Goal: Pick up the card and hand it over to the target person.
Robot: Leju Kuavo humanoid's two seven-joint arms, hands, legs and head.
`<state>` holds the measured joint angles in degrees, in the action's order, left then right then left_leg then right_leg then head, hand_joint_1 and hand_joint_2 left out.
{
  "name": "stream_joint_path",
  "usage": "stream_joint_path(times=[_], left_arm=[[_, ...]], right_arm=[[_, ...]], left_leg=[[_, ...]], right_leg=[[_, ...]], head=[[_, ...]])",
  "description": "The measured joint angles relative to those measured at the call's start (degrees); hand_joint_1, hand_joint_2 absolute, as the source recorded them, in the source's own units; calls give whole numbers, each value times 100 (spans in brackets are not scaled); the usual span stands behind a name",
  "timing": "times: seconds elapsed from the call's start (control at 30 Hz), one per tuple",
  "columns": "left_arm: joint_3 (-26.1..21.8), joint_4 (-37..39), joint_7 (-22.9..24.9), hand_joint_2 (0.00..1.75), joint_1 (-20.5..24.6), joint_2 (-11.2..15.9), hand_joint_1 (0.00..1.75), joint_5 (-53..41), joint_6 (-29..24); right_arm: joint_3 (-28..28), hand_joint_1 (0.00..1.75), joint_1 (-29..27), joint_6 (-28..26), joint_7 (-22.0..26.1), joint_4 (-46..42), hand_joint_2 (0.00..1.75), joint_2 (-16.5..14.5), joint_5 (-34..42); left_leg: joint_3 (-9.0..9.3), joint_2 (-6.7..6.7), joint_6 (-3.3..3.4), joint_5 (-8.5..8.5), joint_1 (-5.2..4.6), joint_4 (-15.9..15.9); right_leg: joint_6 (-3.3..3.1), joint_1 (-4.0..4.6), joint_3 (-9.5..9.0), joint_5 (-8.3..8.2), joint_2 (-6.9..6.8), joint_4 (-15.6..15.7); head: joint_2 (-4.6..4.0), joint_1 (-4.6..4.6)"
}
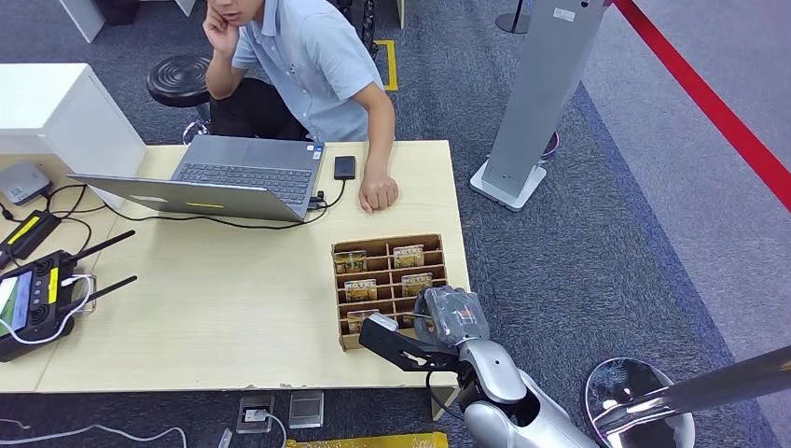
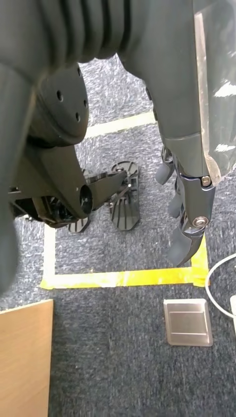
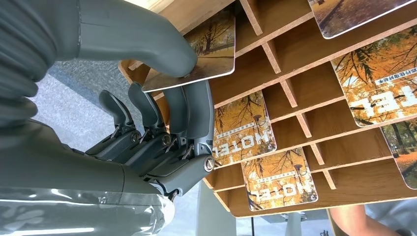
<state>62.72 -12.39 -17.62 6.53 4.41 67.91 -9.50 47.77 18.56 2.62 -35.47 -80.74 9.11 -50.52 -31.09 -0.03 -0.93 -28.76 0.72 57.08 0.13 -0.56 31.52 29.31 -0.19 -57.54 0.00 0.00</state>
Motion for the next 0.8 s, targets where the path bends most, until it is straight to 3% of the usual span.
stream_joint_path(times=[0.2,0.33,0.5,0.63,0.8], left_arm=[[3,-1,11,175,0,21,0,-2,0],[-11,8,16,175,-2,45,0,13,33],[-52,18,8,175,-4,33,0,54,33],[-82,15,-4,175,-4,3,0,82,10],[-75,17,-5,175,-4,-13,0,74,15]], right_arm=[[-182,150,30,264,-101,-685,175,283,453],[-423,150,-24,504,-87,-1627,175,610,1085],[-566,150,48,451,-125,-2520,175,865,1127],[-668,150,128,325,-72,-2974,175,903,1106],[-702,150,131,178,132,-2948,175,783,1004]], left_leg=[[-5,-1,1,0,-1,4],[-10,-7,3,-1,-3,7],[-17,-13,4,-5,-4,17],[-24,-8,2,-6,-6,23],[-5,-9,4,2,-5,3]], right_leg=[[1,-1,5,1,-1,-4],[1,-3,8,4,-7,-8],[3,-4,14,9,-13,-16],[2,-6,24,9,-8,-24],[-1,-4,5,2,-8,-5]], head=[[0,0],[0,0],[0,0],[0,0],[0,0]])
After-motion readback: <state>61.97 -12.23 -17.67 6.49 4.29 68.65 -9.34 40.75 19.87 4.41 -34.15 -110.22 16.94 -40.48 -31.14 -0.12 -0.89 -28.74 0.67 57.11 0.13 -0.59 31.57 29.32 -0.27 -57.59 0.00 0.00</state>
